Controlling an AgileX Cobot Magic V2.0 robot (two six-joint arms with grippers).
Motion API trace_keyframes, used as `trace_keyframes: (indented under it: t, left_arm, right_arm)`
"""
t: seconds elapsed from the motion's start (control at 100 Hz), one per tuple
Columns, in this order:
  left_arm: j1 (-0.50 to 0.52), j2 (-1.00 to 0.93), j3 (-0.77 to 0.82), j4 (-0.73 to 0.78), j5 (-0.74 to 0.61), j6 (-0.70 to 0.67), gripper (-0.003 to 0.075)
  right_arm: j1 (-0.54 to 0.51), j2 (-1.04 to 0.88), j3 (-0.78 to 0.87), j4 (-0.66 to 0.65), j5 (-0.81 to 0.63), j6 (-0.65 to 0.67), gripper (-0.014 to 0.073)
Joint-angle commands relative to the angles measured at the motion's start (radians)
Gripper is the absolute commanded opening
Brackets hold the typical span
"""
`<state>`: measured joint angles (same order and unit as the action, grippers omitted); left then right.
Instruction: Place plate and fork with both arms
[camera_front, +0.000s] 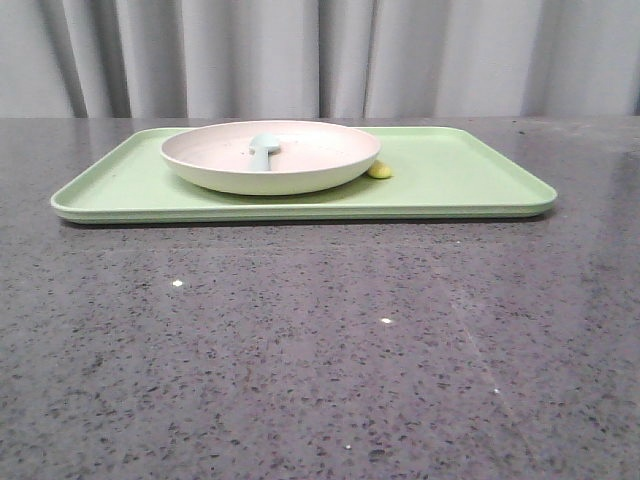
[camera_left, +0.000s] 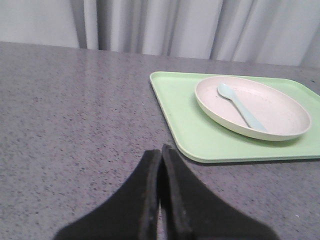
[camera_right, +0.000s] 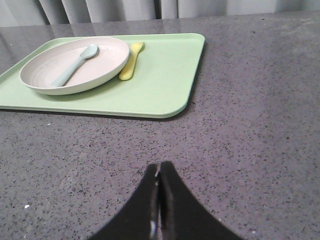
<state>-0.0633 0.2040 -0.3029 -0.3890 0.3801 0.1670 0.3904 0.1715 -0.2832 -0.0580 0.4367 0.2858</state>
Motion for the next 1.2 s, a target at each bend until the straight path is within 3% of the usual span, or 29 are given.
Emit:
trace_keyframes:
  t: [0.0, 0.2, 0.5, 1.19]
  left_arm:
    - [0.003, -0.003, 0.004, 0.060, -0.155, -0.005, -0.0020]
    - [0.015, -0.097, 0.138, 0.171, -0.363, -0.005, -0.0020]
    - [0.066, -0.243, 0.319, 0.194, -0.474, -0.005, -0.0020]
    - [0.059, -0.239, 0.315, 0.189, -0.430, -0.005, -0.0020]
  right_arm:
    - [0.003, 0.009, -0.023, -0.014, -0.072, -0.004, -0.0069]
    - [0.003, 0.009, -0.023, -0.014, -0.072, -0.004, -0.0069]
    - [0.003, 0.009, -0.023, -0.014, -0.072, -0.004, -0.0069]
    - [0.003, 0.010, -0.023, -0.014, -0.072, -0.004, -0.0069]
